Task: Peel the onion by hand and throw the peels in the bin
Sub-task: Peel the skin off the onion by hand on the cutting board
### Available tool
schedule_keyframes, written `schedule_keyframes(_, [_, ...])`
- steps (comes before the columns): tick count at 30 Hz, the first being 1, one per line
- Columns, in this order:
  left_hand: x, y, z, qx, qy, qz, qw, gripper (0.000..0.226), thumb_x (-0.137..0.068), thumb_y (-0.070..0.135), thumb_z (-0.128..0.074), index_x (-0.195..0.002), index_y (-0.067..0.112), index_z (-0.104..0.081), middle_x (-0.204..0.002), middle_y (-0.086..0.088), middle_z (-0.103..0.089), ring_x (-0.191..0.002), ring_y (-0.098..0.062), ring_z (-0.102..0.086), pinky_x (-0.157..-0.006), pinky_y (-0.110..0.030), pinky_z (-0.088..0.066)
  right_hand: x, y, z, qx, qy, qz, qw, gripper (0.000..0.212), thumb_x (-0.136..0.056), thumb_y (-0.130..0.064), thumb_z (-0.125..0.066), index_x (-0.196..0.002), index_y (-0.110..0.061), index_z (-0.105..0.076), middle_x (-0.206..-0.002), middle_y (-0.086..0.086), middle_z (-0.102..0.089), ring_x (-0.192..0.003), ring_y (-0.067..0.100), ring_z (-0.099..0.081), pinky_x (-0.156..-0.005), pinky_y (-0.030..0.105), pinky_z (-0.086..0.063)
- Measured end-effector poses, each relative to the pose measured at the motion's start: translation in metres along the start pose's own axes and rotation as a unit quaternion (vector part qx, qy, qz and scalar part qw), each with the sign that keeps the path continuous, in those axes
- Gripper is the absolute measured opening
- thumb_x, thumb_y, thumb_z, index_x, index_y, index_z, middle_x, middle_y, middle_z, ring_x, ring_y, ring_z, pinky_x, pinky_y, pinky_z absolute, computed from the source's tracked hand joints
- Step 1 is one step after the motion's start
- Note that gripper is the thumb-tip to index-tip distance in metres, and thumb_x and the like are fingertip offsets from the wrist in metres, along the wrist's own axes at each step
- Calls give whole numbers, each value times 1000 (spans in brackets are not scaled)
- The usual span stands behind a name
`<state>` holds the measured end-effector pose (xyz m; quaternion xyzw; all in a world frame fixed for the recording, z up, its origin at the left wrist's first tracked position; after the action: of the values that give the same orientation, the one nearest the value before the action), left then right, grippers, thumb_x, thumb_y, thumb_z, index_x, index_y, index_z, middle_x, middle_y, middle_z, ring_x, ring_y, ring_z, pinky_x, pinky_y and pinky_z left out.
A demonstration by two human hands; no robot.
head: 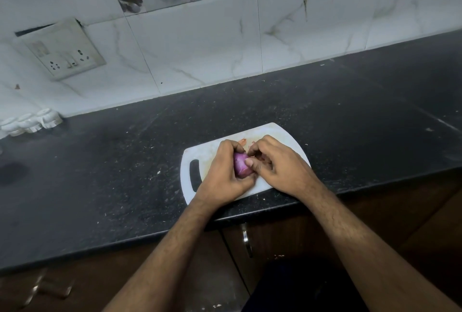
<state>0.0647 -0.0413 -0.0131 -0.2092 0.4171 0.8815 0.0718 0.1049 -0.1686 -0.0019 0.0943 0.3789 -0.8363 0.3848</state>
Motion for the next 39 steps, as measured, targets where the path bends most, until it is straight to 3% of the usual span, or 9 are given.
schedule_keyframes(11, [-1, -6, -1, 16, -6, 6, 1000, 53, -73, 10, -84, -108, 15, -45, -112, -7, -51, -124, -6, -58, -96, -15, -46, -3, 5, -4, 33, -7, -18, 999, 11, -102, -32, -55, -97, -23, -54, -91, -13, -48, -75, 13, -53, -67, 40, -51])
schedule_keyframes(13, [0, -6, 0, 7, -9, 8, 1000, 54, -73, 4, -85, -107, 14, -45, -111, -7, -51, -112, 3, -55, -92, -13, -45, -5, 11, -4, 42, 0, -47, 998, 12, -102, -30, -53, -96, -19, -52, -93, -11, -50, -76, 15, -54, -69, 41, -51])
schedule_keyframes(16, [-1, -7, 0, -9, -10, 14, 1000, 55, -70, 4, -85, -107, 14, -45, -111, -9, -52, -97, -11, -54, -83, -14, -45, -6, 24, 5, 40, 41, -96, 994, 16, -102, -28, -54, -90, -18, -51, -90, -7, -54, -73, 14, -55, -67, 41, -52])
schedule_keyframes(20, [0, -6, 0, -3, -10, 22, 1000, 53, -73, 6, -84, -109, 13, -46, -110, -5, -53, -96, -1, -54, -83, -11, -45, -8, 18, -4, 21, 10, -50, 998, 6, -102, -19, -57, -106, -18, -61, -103, -11, -56, -87, 7, -57, -80, 35, -54])
schedule_keyframes(23, [1, -3, 0, 12, -12, 28, 999, 54, -77, -2, -83, -112, 11, -44, -109, 1, -54, -95, 6, -55, -83, -11, -46, -8, 13, -7, 10, -3, -20, 1000, 23, -100, -14, -58, -122, -20, -62, -117, -13, -53, -94, 4, -59, -81, 34, -56])
schedule_keyframes(28, [1, -2, 1, 13, -8, 34, 999, 55, -82, 7, -84, -116, 18, -42, -110, 3, -56, -92, 0, -58, -80, -14, -49, -6, 9, -4, 8, 5, -1, 1000, 17, -98, -10, -59, -111, -18, -64, -107, -9, -54, -100, 11, -55, -83, 33, -53])
schedule_keyframes(32, [2, -2, 2, 15, -8, 41, 999, 52, -92, 21, -80, -122, 21, -38, -120, 2, -59, -104, -6, -65, -85, -15, -52, -5, 8, -2, -2, 2, -8, 1000, 12, -106, -26, -51, -103, -21, -62, -96, -14, -58, -87, 7, -60, -78, 31, -51])
schedule_keyframes(36, [3, -3, 1, 17, -7, 39, 999, 48, -95, 23, -76, -121, 21, -36, -127, 0, -61, -107, -5, -65, -87, -11, -49, -3, -1, 1, -43, 0, 13, 999, 22, -104, -27, -57, -125, -22, -65, -112, -23, -59, -101, -11, -57, -86, 8, -44])
schedule_keyframes(39, [2, -1, 1, 21, -11, 28, 999, 46, -94, 23, -79, -119, 19, -41, -132, 1, -60, -115, -4, -64, -92, -13, -49, -2, -2, 1, -50, 0, 19, 999, 29, -102, -23, -61, -130, -23, -65, -113, -24, -59, -103, -16, -54, -89, 4, -40])
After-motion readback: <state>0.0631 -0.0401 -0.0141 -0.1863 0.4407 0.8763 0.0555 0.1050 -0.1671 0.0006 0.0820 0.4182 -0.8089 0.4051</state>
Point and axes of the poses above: each hand's wrist, its own x-axis away from the middle knuckle, its own z-axis out of the back of the hand, y = z × x, the point moved 10 cm from there along -x, towards the middle knuckle
